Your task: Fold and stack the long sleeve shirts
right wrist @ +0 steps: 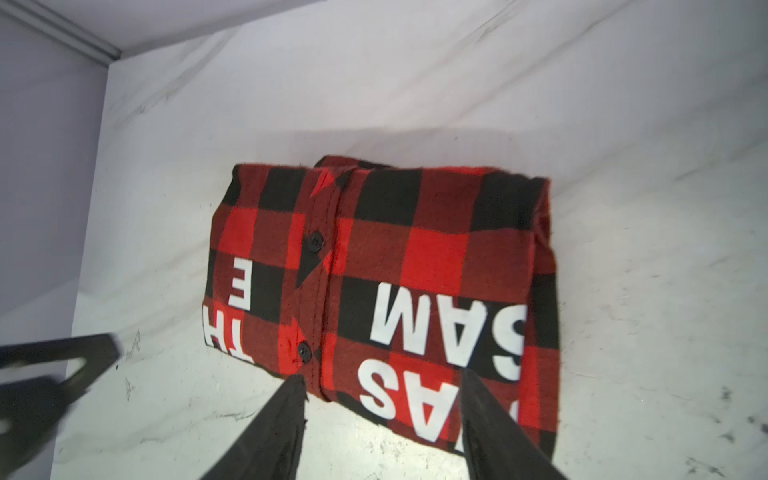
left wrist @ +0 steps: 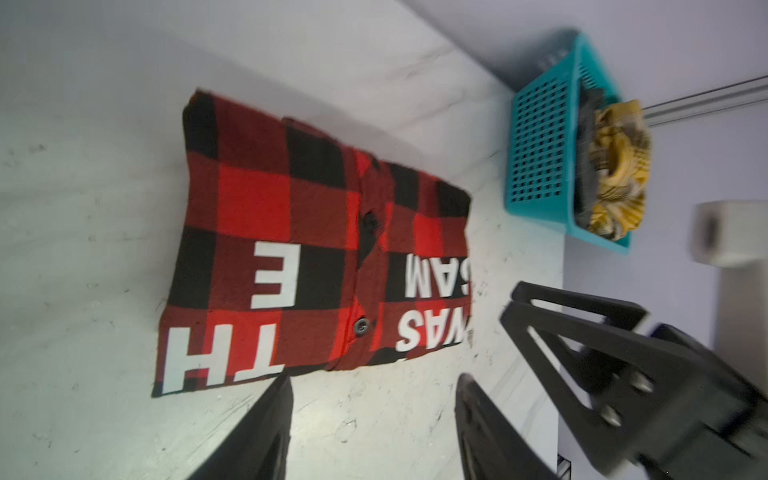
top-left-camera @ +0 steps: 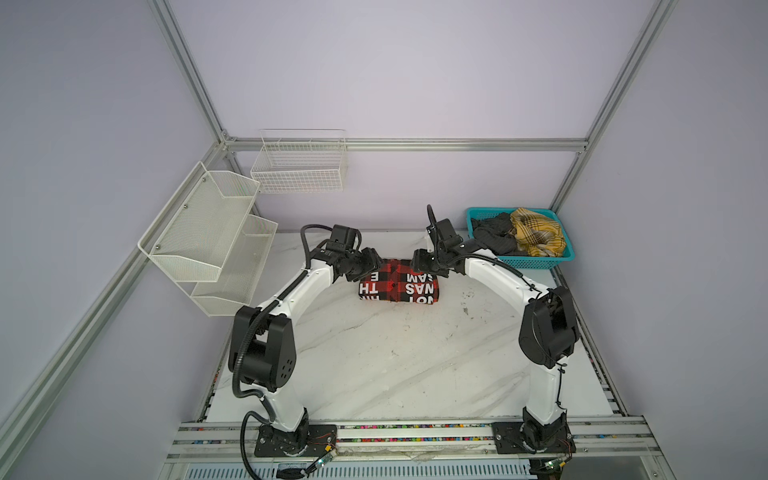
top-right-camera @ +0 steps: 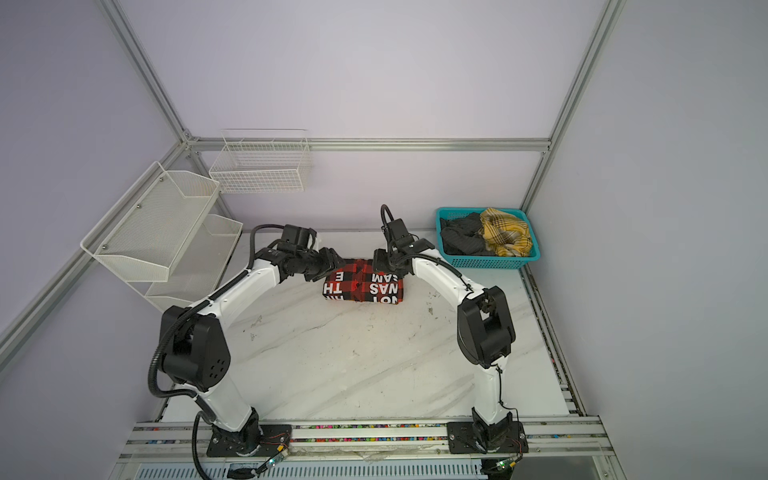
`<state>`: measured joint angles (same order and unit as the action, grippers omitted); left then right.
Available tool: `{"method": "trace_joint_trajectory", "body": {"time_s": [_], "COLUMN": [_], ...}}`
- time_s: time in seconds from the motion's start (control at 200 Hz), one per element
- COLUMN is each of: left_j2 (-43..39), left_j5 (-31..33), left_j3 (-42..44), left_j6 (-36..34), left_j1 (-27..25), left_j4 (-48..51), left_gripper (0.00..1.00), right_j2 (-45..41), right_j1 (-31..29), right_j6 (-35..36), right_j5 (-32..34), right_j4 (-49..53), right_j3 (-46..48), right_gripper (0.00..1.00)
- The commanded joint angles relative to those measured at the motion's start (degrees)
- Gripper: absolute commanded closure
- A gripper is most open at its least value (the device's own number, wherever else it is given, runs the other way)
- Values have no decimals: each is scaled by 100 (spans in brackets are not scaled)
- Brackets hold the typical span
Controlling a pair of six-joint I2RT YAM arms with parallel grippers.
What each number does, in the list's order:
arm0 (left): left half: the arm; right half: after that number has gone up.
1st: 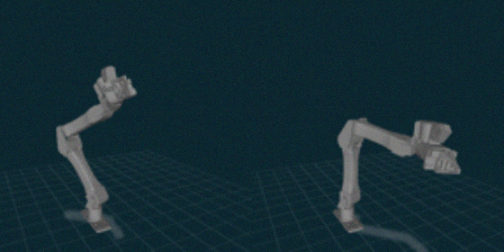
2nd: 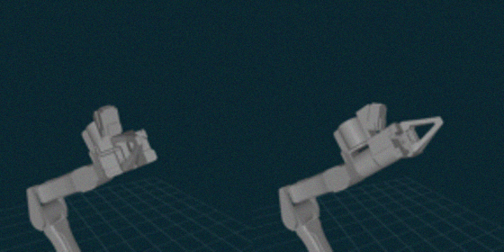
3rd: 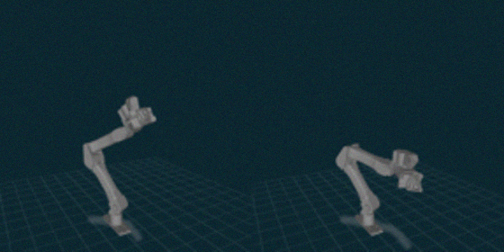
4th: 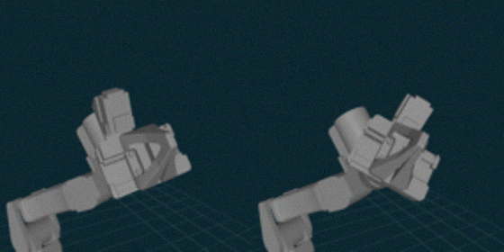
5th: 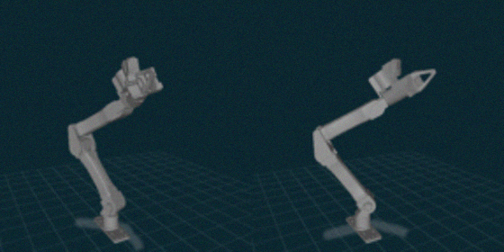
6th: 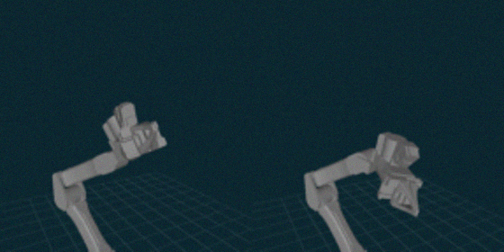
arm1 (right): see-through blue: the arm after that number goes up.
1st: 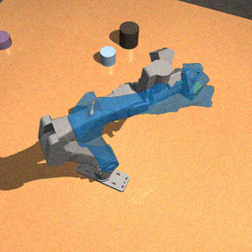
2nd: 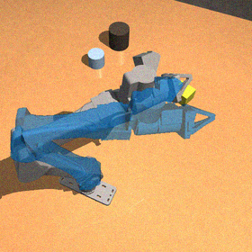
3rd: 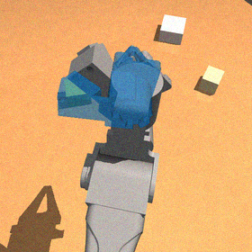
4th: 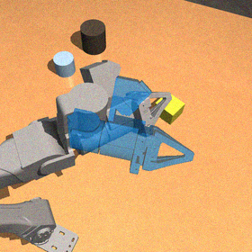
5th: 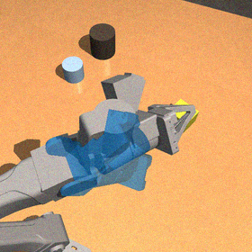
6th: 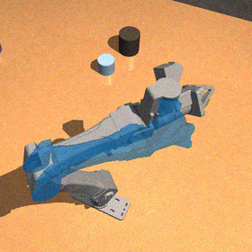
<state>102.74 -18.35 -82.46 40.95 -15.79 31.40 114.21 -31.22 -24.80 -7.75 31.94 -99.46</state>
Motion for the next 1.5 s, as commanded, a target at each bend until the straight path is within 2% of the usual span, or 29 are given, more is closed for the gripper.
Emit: {"method": "trace_joint_trajectory", "body": {"time_s": [0.0,0.085,0.15,0.27,0.385,0.445,0.595,0.7,0.835,0.93,1.095,1.27,1.33,1.39,1.445,1.495], "left_j2": [61,20,-10,51,97,145,292,429,593,529,-96,-1362,-1854,-2342,-2635,-2778], "left_j5": [203,403,99,-368,-1045,-1277,-1461,-1460,-1519,-1582,-1573,-1414,-1400,-1406,-1268,-1035], "left_j3": [147,157,412,848,1346,1499,1546,1463,1386,1528,2294,3494,3946,4278,4390,4298], "left_j6": [-131,-214,-144,-106,74,166,233,156,138,187,146,262,387,464,474,377], "left_j1": [333,562,747,867,875,876,875,876,876,839,586,129,-69,-182,-176,-117], "left_j4": [75,301,147,-135,-949,-1315,-1729,-1764,-1680,-1533,-1203,-592,-458,-345,-161,2], "left_gripper": [35,30,27,27,28,29,34,42,64,74,80,87,85,71,54,44], "right_j2": [377,643,783,638,404,384,532,596,516,229,-468,-1703,-2176,-2599,-2897,-3057], "right_j1": [116,140,227,523,633,651,670,670,660,611,376,-106,-260,-303,-285,-217], "right_j6": [-55,-6,-37,-153,-148,-123,-81,-189,-357,-462,-589,-960,-1134,-1256,-1323,-1346], "right_j5": [127,173,367,333,137,-182,-775,-1117,-1193,-1171,-1036,-942,-912,-889,-838,-699], "right_j4": [79,154,257,182,77,-35,-204,-493,-631,-761,-692,-609,-578,-538,-453,-338], "right_j3": [-221,-497,-589,-222,198,375,585,769,988,1257,2035,3428,3950,4447,4686,4696], "right_gripper": [39,39,39,30,24,24,24,32,56,65,75,77,76,72,59,47]}}
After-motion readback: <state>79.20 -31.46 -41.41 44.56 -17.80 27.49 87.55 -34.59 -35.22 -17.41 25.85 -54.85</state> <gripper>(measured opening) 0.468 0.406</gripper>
